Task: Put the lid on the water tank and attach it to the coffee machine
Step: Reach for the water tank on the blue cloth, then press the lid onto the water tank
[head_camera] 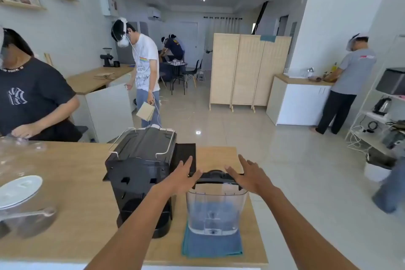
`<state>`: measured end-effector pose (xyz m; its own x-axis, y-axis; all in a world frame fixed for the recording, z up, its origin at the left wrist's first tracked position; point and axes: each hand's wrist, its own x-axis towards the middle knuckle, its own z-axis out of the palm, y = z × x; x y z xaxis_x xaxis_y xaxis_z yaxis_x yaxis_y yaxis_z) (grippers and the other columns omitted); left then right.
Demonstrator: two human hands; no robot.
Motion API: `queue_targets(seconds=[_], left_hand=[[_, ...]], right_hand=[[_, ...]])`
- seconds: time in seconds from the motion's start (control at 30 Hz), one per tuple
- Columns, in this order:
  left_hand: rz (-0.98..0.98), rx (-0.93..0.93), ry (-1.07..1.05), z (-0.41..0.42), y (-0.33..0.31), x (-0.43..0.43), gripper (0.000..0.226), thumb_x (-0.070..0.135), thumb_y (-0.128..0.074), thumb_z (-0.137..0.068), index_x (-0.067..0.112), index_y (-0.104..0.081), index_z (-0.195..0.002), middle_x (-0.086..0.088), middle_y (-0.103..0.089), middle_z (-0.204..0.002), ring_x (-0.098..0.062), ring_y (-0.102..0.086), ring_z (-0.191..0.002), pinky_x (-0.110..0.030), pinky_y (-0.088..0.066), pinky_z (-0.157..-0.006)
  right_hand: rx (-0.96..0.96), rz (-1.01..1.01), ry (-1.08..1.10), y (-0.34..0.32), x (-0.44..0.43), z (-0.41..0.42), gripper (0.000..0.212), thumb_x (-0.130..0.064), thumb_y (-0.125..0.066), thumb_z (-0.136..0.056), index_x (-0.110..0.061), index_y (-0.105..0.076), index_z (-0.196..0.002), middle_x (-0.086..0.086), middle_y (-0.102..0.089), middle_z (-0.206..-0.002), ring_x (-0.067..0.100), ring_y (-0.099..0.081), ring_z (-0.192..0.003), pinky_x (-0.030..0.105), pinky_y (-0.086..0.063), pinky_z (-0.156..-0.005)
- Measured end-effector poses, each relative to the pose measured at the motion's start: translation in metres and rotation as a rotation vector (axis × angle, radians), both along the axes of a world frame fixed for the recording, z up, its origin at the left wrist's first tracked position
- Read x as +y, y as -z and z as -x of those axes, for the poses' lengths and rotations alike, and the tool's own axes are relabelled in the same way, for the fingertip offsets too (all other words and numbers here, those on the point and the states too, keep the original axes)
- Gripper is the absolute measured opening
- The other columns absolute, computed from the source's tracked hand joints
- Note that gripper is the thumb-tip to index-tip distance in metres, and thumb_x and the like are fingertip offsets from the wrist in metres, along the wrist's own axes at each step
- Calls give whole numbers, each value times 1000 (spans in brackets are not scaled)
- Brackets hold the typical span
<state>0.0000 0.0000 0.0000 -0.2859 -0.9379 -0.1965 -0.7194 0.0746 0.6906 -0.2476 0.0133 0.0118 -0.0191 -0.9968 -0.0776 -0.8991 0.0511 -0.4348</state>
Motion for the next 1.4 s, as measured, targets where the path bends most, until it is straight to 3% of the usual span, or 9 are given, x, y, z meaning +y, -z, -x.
queue_targets(seconds=[0.3, 0.43, 0.57, 0.67, 0.77, 0.9, 1.1, 1.3, 1.4], left_hand=[[-154, 200, -186, 2, 20, -5, 99, 64, -54, -90, 20, 1, -160, -3, -12, -169, -24, -18, -153, -41, -20, -121], [-200, 241, -273, 6, 27, -9, 96, 71, -60, -82, 18, -30, -155, -3, -42, -156, -25, -38, -143, -40, -31, -116], [-176, 282, -270, 0, 34, -13, 68, 76, -66, -71, 29, -65, -121, 6, -70, -116, -15, -61, -113, -44, -46, -107], [-166, 352, -307, 0, 31, -9, 83, 70, -74, -69, 27, -54, -137, 9, -63, -125, -12, -59, -111, -40, -47, -105], [-137, 425, -305, 2, 25, -1, 63, 45, -77, -83, 27, -51, -138, 12, -61, -115, 0, -56, -94, -30, -45, -93], [-72, 513, -322, 1, 26, 2, 62, 36, -82, -81, 35, -51, -134, 21, -62, -107, 5, -57, -90, -24, -46, -83], [37, 555, -323, -1, 30, 4, 61, 23, -81, -83, 25, -57, -138, 23, -63, -98, 15, -63, -75, -7, -48, -65], [40, 587, -340, -2, 28, 7, 62, 19, -82, -81, 29, -56, -137, -2, -75, -106, -6, -70, -88, -6, -49, -62], [80, 583, -361, -2, 26, 7, 60, 19, -85, -77, 33, -60, -130, -2, -78, -98, 0, -72, -79, -7, -50, -64]], right_hand=[[-225, -94, 23, 21, -3, 2, 121, -95, -38, -66, -23, -9, -159, 12, -52, -146, 34, -49, -132, 43, -41, -106], [-368, -87, 33, 21, 1, -2, 105, -77, -54, -78, -25, -12, -159, 8, -34, -160, 29, -35, -144, 40, -34, -113], [-426, -60, 32, 26, -2, 0, 102, -69, -61, -80, -22, -17, -159, 7, -33, -160, 28, -34, -145, 39, -32, -114], [-454, -28, 30, 27, -1, 1, 101, -64, -65, -81, -18, -19, -158, 5, -32, -161, 26, -33, -145, 38, -31, -115], [-475, 7, 18, 29, -1, 1, 99, -62, -69, -80, -19, -24, -157, 1, -38, -157, 24, -38, -142, 37, -34, -113], [-508, 73, -32, 25, 3, 0, 73, -52, -75, -79, -30, -45, -142, -9, -59, -135, 14, -54, -124, 28, -42, -98], [-505, 101, -60, 23, 6, 4, 64, -45, -82, -75, -36, -49, -128, -14, -61, -124, 9, -57, -114, 19, -44, -90], [-548, 145, -16, 24, 3, 6, 60, -38, -88, -69, -35, -52, -117, -18, -64, -107, 7, -61, -99, 8, -44, -71], [-559, 144, -4, 21, 4, 6, 63, -31, -88, -70, -33, -49, -120, -25, -59, -100, -2, -58, -87, 2, -43, -63]])
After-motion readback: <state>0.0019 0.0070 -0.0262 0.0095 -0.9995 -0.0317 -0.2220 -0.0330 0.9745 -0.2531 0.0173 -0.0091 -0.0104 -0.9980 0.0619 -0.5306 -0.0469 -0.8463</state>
